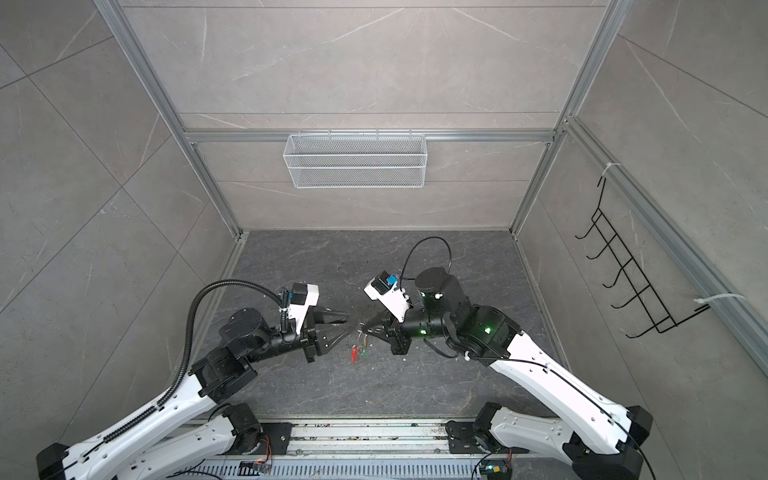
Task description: Remove the keys from the keyring
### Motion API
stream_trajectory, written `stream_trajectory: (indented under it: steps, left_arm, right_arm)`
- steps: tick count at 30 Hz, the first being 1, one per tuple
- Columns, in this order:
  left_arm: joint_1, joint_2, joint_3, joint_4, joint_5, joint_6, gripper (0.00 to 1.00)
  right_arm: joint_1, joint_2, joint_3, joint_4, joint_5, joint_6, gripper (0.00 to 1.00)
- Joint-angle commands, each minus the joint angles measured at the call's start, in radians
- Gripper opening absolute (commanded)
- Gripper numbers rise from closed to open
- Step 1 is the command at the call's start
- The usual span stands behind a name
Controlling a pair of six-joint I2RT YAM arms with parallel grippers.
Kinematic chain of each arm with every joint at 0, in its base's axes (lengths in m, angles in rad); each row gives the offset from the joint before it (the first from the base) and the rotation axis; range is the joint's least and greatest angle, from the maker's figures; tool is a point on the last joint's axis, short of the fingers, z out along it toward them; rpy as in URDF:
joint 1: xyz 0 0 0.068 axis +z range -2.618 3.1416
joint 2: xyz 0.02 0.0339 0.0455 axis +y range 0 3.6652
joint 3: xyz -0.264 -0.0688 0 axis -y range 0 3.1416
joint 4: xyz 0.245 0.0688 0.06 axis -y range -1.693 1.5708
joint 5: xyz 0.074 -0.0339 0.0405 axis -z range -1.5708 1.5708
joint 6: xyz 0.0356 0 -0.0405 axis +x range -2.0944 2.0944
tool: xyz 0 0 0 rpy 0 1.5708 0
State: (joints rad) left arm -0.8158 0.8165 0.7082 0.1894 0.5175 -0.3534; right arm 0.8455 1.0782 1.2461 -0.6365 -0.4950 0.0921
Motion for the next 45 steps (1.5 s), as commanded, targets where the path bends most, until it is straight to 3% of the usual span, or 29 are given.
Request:
stream_trajectory:
  steps: [1,12,23,27,31,37,45]
  left_arm:
    - [0.03,0.028,0.02,0.067,0.169,-0.071,0.36]
    - [0.033,0.095,0.045,0.129,0.328,-0.1,0.27]
    - [0.037,0.116,0.065,0.077,0.268,-0.088,0.28]
    - [0.053,0.095,0.061,0.056,0.233,-0.088,0.36]
    - [0.055,0.121,0.071,0.055,0.25,-0.097,0.37]
    - [0.055,0.149,0.071,0.115,0.34,-0.12,0.3]
    - [0.053,0.148,0.068,0.119,0.351,-0.116,0.14]
  right_arm:
    - [0.0,0.009,0.045,-0.101,0.023,-0.051,0.0]
    - [-0.006,0.026,0.073,-0.136,0.004,-0.085,0.0]
    - [-0.008,0.03,0.085,-0.149,-0.014,-0.1,0.0]
    - [-0.007,0.022,0.077,-0.161,-0.019,-0.111,0.0]
    - [-0.007,0.016,0.079,-0.161,-0.029,-0.116,0.0]
    - [-0.007,0.026,0.082,-0.141,-0.01,-0.107,0.0]
    - [-0.007,0.045,0.091,-0.138,0.016,-0.106,0.0]
